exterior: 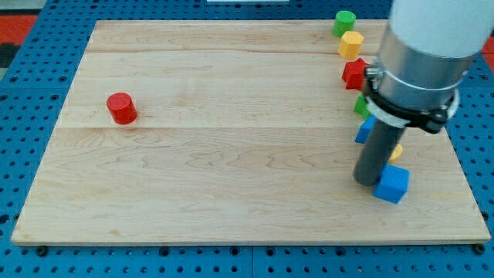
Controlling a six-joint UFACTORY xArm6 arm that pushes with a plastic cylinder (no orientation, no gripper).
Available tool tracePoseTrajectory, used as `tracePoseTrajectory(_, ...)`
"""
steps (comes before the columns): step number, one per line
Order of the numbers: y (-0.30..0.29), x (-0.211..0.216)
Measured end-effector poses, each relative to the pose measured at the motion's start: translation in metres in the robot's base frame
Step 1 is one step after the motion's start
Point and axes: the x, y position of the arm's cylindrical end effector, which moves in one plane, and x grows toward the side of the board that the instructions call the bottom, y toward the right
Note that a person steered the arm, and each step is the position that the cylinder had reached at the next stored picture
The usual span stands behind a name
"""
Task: Move red circle to the bottom of the blue cube
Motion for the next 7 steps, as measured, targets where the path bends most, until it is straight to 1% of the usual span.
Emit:
tracePoseTrajectory(1, -0.054, 0.004)
tracePoseTrajectory(2, -0.132, 0.004)
tracePoseTrajectory(3, -0.217, -0.016)
tracePoseTrajectory(4, -0.323, -0.029)
tracePoseTrajectory(5, -0.367, -0.080)
tracePoseTrajectory(6, -0.397, -0.130)
tracePoseTrajectory(7, -0.389, -0.159)
